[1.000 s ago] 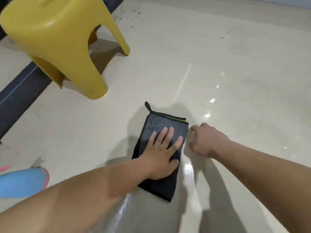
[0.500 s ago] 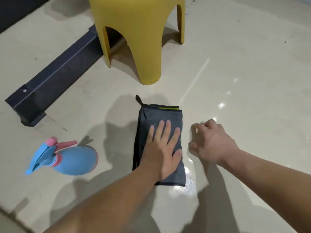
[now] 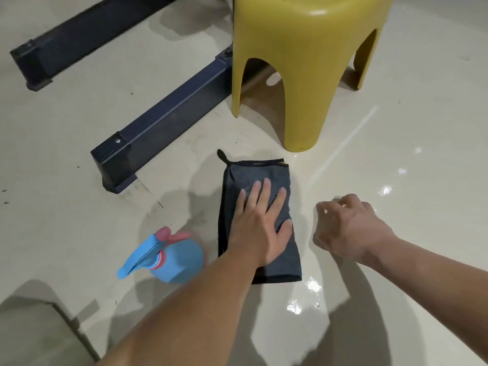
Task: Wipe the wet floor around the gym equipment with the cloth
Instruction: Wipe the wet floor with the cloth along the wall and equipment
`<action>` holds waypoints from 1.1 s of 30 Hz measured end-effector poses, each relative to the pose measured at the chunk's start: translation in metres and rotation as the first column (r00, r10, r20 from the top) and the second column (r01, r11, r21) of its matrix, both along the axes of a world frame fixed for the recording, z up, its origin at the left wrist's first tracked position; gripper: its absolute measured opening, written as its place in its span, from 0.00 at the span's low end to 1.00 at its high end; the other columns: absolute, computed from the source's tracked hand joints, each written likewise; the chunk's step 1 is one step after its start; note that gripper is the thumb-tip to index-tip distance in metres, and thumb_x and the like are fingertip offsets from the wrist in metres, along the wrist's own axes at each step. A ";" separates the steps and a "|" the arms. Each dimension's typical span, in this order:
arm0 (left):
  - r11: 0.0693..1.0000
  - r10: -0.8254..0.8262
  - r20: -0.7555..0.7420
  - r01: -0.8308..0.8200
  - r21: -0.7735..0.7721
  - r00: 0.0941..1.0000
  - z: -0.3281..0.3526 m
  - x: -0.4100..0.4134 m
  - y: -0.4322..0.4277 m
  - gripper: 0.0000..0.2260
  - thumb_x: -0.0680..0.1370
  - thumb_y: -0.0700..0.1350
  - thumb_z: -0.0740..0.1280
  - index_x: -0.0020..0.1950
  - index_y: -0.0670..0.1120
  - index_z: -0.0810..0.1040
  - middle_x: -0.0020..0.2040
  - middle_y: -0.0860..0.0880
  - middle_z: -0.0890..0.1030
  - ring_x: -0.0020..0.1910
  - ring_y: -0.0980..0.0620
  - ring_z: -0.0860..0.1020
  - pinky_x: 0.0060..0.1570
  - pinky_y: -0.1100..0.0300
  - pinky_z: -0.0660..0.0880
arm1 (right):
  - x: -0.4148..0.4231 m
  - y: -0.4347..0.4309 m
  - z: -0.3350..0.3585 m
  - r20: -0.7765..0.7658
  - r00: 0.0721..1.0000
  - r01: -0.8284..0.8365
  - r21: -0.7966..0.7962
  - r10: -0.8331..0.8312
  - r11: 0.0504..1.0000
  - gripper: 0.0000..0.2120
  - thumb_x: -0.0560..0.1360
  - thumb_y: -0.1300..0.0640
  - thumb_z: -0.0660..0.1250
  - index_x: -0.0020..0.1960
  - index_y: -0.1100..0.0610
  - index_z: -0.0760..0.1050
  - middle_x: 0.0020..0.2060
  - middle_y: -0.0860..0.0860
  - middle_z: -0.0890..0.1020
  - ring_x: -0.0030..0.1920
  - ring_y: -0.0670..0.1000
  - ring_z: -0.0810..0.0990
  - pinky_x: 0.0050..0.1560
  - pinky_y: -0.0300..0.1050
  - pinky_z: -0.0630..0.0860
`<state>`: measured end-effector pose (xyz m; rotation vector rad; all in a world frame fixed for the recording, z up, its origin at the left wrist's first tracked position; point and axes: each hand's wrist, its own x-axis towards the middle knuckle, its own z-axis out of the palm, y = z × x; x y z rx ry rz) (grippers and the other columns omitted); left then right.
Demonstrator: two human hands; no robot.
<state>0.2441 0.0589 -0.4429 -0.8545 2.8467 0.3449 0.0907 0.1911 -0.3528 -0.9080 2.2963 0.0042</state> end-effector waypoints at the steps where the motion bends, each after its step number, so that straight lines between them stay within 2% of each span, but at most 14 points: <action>1: 1.000 0.012 0.005 -0.012 -0.016 1.000 0.002 -0.003 -0.011 0.33 0.83 0.63 0.51 0.86 0.54 0.48 0.87 0.45 0.45 0.85 0.44 0.43 0.82 0.41 0.41 | -0.001 -0.007 0.000 0.004 1.000 -0.003 0.000 0.003 1.000 0.20 0.75 0.47 0.67 0.66 0.42 0.71 0.66 0.49 0.66 0.67 0.56 0.63 0.62 0.52 0.74; 5: 0.998 -0.008 0.070 0.012 -0.054 0.998 0.001 -0.003 -0.051 0.33 0.84 0.63 0.50 0.86 0.55 0.44 0.87 0.47 0.42 0.85 0.47 0.40 0.82 0.43 0.39 | -0.004 -0.027 -0.001 0.037 0.999 -0.003 0.103 0.000 0.995 0.18 0.72 0.42 0.65 0.61 0.38 0.72 0.55 0.48 0.65 0.57 0.58 0.62 0.60 0.53 0.74; 7: 0.998 -0.022 0.062 0.025 -0.054 0.998 -0.002 0.001 -0.056 0.33 0.83 0.63 0.49 0.86 0.56 0.44 0.87 0.48 0.41 0.85 0.49 0.38 0.82 0.44 0.38 | -0.005 -0.033 0.002 0.043 0.999 -0.028 0.160 0.021 0.987 0.17 0.70 0.41 0.62 0.58 0.38 0.73 0.51 0.47 0.66 0.56 0.58 0.64 0.61 0.54 0.73; 10: 0.999 -0.019 0.055 0.022 -0.050 0.998 -0.001 0.011 -0.058 0.32 0.83 0.63 0.45 0.86 0.57 0.43 0.87 0.48 0.40 0.84 0.49 0.37 0.82 0.45 0.36 | -0.006 -0.043 0.009 0.065 0.998 -0.025 0.195 0.013 0.981 0.14 0.68 0.45 0.59 0.52 0.44 0.75 0.50 0.47 0.69 0.57 0.58 0.67 0.61 0.53 0.72; 13: 0.999 0.025 0.046 -0.023 -0.049 0.999 -0.001 0.031 -0.059 0.32 0.82 0.64 0.40 0.86 0.57 0.43 0.86 0.48 0.39 0.84 0.49 0.36 0.82 0.46 0.36 | -0.006 -0.048 0.006 -0.018 0.998 -0.059 0.149 0.062 0.987 0.09 0.72 0.46 0.59 0.49 0.46 0.74 0.51 0.46 0.70 0.55 0.57 0.70 0.60 0.54 0.75; 15: 0.997 0.069 0.020 -0.068 -0.037 0.997 -0.001 0.040 -0.059 0.32 0.82 0.65 0.41 0.86 0.57 0.44 0.86 0.48 0.40 0.85 0.49 0.37 0.82 0.46 0.36 | -0.002 -0.048 0.003 -0.099 0.988 -0.108 0.072 0.115 0.992 0.08 0.74 0.44 0.61 0.52 0.42 0.73 0.54 0.47 0.69 0.57 0.57 0.71 0.55 0.54 0.78; 17: 0.990 0.135 0.022 -0.134 -0.053 0.991 -0.004 0.036 -0.063 0.32 0.83 0.64 0.43 0.86 0.56 0.43 0.86 0.47 0.40 0.85 0.48 0.38 0.82 0.45 0.37 | 0.001 -0.050 0.000 -0.088 0.989 -0.116 0.014 0.117 0.993 0.16 0.74 0.41 0.68 0.61 0.38 0.73 0.60 0.48 0.69 0.59 0.56 0.69 0.49 0.51 0.77; 20: 0.938 0.343 0.036 -0.340 -0.071 0.939 -0.002 0.009 -0.082 0.31 0.85 0.63 0.43 0.86 0.54 0.42 0.86 0.44 0.40 0.85 0.45 0.38 0.82 0.43 0.37 | 0.001 -0.054 0.000 -0.073 0.989 -0.123 0.062 0.128 0.990 0.23 0.75 0.39 0.68 0.68 0.38 0.71 0.61 0.48 0.67 0.61 0.57 0.65 0.47 0.49 0.71; 22: 0.856 0.516 0.045 -0.512 -0.074 0.855 0.000 -0.012 -0.095 0.31 0.85 0.62 0.43 0.86 0.53 0.41 0.86 0.43 0.40 0.85 0.43 0.38 0.82 0.41 0.38 | -0.005 -0.059 0.003 -0.008 0.995 -0.102 0.078 0.103 0.992 0.24 0.75 0.38 0.67 0.70 0.36 0.70 0.62 0.47 0.66 0.64 0.57 0.63 0.52 0.49 0.71; 25: 0.775 0.631 0.055 -0.628 -0.072 0.774 -0.001 -0.045 -0.104 0.31 0.85 0.61 0.44 0.86 0.52 0.42 0.86 0.42 0.42 0.85 0.39 0.40 0.81 0.37 0.38 | -0.013 -0.064 0.003 0.090 0.992 -0.101 0.108 0.091 0.989 0.22 0.76 0.41 0.66 0.69 0.37 0.70 0.68 0.51 0.65 0.69 0.58 0.60 0.69 0.52 0.67; 27: 0.767 0.642 0.071 -0.637 -0.073 0.764 -0.002 -0.056 -0.107 0.32 0.85 0.61 0.44 0.86 0.51 0.42 0.86 0.42 0.42 0.85 0.38 0.40 0.80 0.36 0.39 | -0.013 -0.063 0.002 0.144 0.987 -0.089 0.114 0.072 0.989 0.20 0.76 0.43 0.63 0.68 0.37 0.69 0.66 0.50 0.64 0.68 0.58 0.58 0.71 0.50 0.64; 29: 0.796 0.605 0.098 -0.601 -0.074 0.790 -0.002 -0.056 -0.106 0.32 0.85 0.62 0.42 0.86 0.51 0.41 0.86 0.43 0.41 0.84 0.38 0.39 0.80 0.35 0.38 | -0.016 -0.056 0.001 0.174 0.983 -0.068 0.095 0.051 0.993 0.19 0.76 0.44 0.63 0.66 0.35 0.69 0.66 0.48 0.63 0.67 0.58 0.57 0.72 0.50 0.64; 31: 0.862 0.506 0.121 -0.499 -0.087 0.854 0.000 -0.050 -0.094 0.32 0.85 0.62 0.42 0.86 0.52 0.39 0.86 0.44 0.40 0.84 0.39 0.38 0.80 0.35 0.38 | -0.020 -0.047 0.005 0.241 0.969 -0.059 0.055 0.044 0.997 0.20 0.77 0.47 0.65 0.68 0.38 0.70 0.66 0.48 0.65 0.70 0.57 0.58 0.73 0.50 0.62; 33: 0.929 0.369 0.112 -0.362 -0.080 0.922 0.004 -0.042 -0.065 0.32 0.85 0.62 0.42 0.86 0.52 0.39 0.86 0.44 0.40 0.84 0.40 0.38 0.79 0.34 0.38 | -0.024 -0.039 0.011 0.385 0.920 0.096 -0.044 -0.072 0.994 0.24 0.78 0.53 0.67 0.72 0.42 0.70 0.66 0.48 0.68 0.72 0.54 0.63 0.73 0.47 0.64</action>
